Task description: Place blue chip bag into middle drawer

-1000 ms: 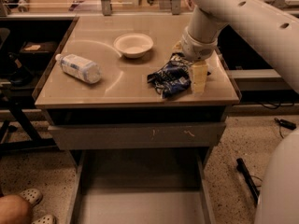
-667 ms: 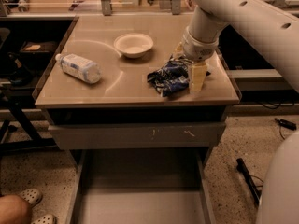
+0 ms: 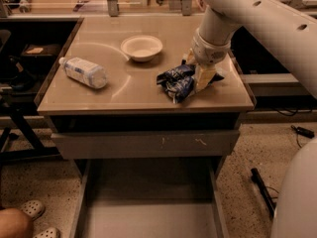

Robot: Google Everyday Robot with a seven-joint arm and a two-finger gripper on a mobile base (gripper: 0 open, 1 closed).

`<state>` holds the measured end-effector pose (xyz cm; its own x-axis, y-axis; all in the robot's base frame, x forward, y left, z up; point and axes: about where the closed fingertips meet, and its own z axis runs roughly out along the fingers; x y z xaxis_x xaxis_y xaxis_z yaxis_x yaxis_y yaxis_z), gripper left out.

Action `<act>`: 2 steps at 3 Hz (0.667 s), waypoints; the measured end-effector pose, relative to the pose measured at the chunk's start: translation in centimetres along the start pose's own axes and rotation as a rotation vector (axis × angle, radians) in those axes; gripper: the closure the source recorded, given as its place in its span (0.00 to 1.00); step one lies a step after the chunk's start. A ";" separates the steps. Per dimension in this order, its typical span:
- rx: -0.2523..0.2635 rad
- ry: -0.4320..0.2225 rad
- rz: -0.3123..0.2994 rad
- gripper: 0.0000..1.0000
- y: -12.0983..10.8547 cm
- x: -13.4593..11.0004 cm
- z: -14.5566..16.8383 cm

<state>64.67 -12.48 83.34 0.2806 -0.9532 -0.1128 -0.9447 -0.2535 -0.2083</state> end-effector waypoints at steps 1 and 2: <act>0.000 0.000 0.000 0.88 0.0 0.0 0.0; 0.000 0.000 0.000 1.00 0.0 0.0 0.0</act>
Offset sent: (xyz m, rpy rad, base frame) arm 0.0000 0.0000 0.0000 0.0000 0.0000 0.0000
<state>64.67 -12.48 83.33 0.2806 -0.9532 -0.1128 -0.9446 -0.2535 -0.2083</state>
